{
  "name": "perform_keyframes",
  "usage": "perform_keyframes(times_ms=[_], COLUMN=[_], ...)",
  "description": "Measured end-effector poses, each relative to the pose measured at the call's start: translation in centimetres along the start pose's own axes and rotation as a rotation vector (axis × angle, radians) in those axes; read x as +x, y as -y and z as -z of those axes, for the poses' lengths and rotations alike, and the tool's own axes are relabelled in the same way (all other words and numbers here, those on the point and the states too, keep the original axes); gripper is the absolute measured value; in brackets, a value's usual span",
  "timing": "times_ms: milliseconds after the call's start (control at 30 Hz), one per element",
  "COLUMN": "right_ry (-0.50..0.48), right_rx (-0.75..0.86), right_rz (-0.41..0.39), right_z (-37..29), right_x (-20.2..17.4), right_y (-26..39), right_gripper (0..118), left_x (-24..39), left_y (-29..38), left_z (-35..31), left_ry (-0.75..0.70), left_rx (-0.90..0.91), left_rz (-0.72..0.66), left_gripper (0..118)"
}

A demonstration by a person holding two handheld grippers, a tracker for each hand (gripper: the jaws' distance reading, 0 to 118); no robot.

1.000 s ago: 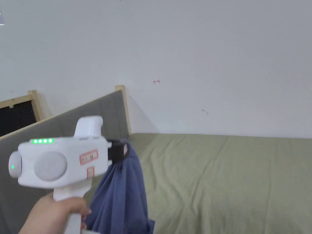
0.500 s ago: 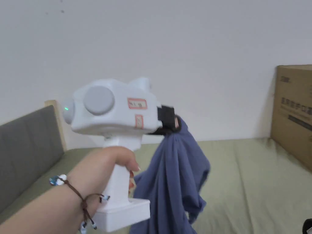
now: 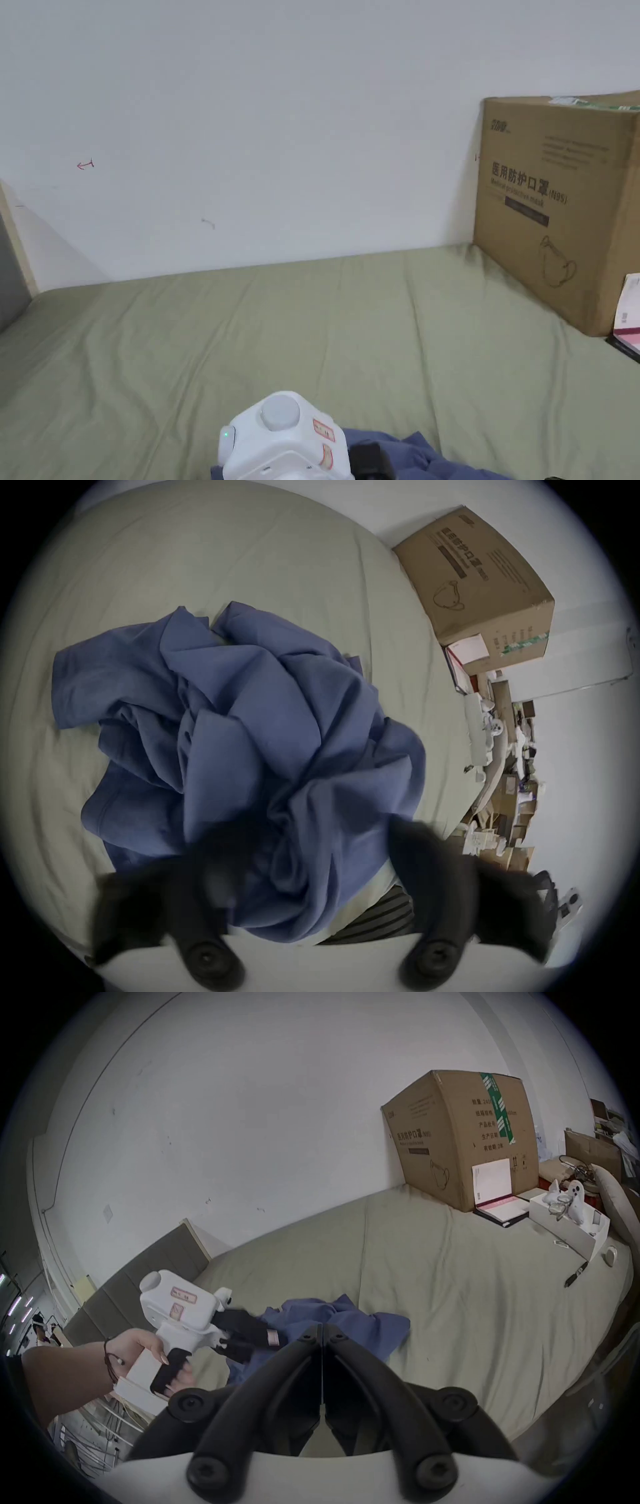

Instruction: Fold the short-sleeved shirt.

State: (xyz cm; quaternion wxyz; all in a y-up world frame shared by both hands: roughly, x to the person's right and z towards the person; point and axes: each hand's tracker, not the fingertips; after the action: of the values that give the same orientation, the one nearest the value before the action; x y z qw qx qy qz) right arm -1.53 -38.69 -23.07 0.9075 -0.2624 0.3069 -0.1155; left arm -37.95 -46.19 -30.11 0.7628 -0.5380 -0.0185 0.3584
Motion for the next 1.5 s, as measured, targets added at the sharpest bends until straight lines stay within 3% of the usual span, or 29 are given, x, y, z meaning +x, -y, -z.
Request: perform_keyframes(times_ms=[133, 267, 300, 367, 400, 533, 700, 867, 1100, 1267, 1400, 1500], right_ry=[-0.003, -0.017, -0.021, -0.025, -0.033, -0.018, -0.039, 0.056, 0.029, 0.015, 0.002, 0.004], right_rx=[-0.002, 0.025, 0.04, 0.08, 0.105, 0.221, 0.43, 0.494, 0.5, 0.489, 0.459, 0.423], right_rz=[-0.022, -0.031, -0.037, -0.056, -0.069, -0.135, -0.162, -0.274, -0.306, -0.311, -0.303, -0.303], right_z=[0.4, 0.2, -0.1, -0.5, -0.7, -1.4, -2.4, -2.2, -3.0, -2.2, -1.1, -0.1], right_x=[-0.6, -1.6, -1.9, -2.5, -2.9, -4.5, -6.2, -8.0, -9.4, -9.8, -9.7, -9.4], right_y=[0.0, -1.0, -1.3, -1.9, -2.2, -3.0, -2.4, -0.8, -0.2, -0.6, -1.1, -1.4], right_gripper=[0, 0, 0, 0, 0, 0, 0, 0, 0, 0, 0, 0], left_x=[1.0, 2.2, 2.5, 2.7, 2.7, 0.8, -2.7, -3.6, -3.0, -3.0, -3.1, -3.7], left_y=[-1.9, -2.0, -1.2, 1.1, 3.0, 9.9, 17.2, 21.0, 21.9, 21.5, 18.0, 9.4], left_z=[-5.0, -12.7, -15.2, -19.3, -21.3, -24.6, -24.2, -21.7, -20.9, -21.1, -22.4, -22.9], left_ry=[0.023, 0.038, 0.021, -0.069, -0.124, -0.237, -0.338, -0.479, -0.445, -0.409, -0.346, -0.27], left_rx=[0.111, 0.296, 0.415, 0.678, 0.793, 1.099, 1.3, 1.365, 1.328, 1.316, 1.195, 0.855], left_rz=[-0.004, 0.093, 0.148, 0.264, 0.328, 0.465, 0.378, 0.439, 0.485, 0.401, 0.345, 0.285], left_gripper=[111, 111, 111, 100, 88, 0, 0, 0, 0, 0, 0, 0])
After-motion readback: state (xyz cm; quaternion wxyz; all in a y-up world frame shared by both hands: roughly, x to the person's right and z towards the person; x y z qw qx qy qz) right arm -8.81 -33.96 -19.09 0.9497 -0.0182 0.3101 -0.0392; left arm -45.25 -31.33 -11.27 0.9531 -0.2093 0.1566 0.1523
